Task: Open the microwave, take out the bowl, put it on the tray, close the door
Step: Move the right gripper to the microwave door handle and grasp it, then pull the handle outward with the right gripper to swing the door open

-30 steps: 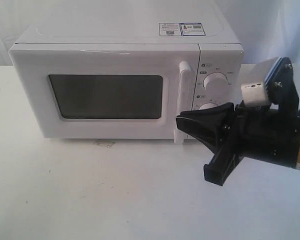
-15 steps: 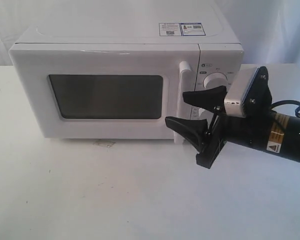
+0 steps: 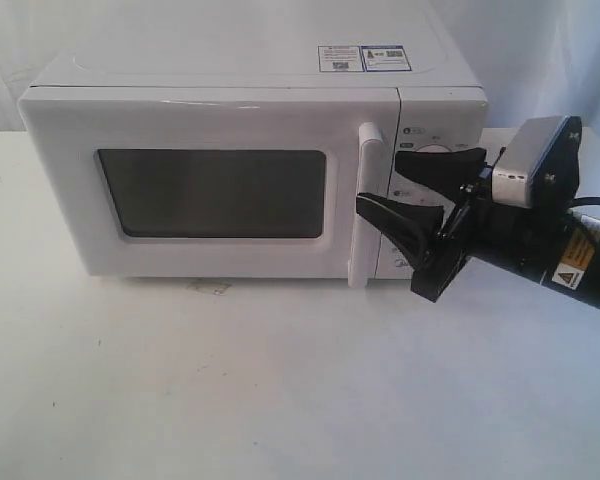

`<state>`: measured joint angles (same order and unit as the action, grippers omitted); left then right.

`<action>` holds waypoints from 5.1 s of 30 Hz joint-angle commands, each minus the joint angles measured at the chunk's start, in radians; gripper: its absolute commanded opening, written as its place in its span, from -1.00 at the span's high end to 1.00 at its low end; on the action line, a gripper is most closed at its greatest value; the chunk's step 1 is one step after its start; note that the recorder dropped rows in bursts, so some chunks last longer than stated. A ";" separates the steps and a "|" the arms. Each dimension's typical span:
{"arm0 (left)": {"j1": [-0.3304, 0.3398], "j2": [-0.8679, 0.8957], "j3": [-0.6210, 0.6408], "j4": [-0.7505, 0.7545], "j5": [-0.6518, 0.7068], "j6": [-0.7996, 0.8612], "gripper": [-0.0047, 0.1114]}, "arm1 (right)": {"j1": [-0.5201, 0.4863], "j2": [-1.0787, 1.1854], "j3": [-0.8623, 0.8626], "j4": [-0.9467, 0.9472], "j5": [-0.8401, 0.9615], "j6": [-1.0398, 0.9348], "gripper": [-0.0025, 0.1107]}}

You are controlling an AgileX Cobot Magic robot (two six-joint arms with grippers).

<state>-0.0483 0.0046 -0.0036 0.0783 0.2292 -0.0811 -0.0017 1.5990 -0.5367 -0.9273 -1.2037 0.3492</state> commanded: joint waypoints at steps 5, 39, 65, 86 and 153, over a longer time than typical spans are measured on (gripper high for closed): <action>0.001 -0.005 0.004 -0.004 0.001 -0.001 0.92 | -0.006 0.000 -0.028 0.017 -0.015 -0.013 -0.14; 0.001 -0.005 0.004 -0.004 0.001 -0.001 0.92 | 0.110 0.198 -0.175 0.102 -0.017 -0.032 0.40; 0.001 -0.005 0.004 -0.004 0.001 -0.001 0.92 | 0.217 0.245 -0.171 -0.005 -0.017 0.102 0.96; 0.001 -0.005 0.004 -0.004 0.001 -0.001 0.92 | 0.261 0.195 -0.113 -0.038 -0.017 0.083 0.96; 0.001 -0.005 0.004 -0.004 0.001 -0.001 0.92 | 0.339 -0.133 0.204 -0.059 -0.017 0.032 0.15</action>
<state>-0.0483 0.0046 -0.0036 0.0783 0.2292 -0.0811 0.3307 1.5200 -0.3704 -0.9267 -1.1920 0.3750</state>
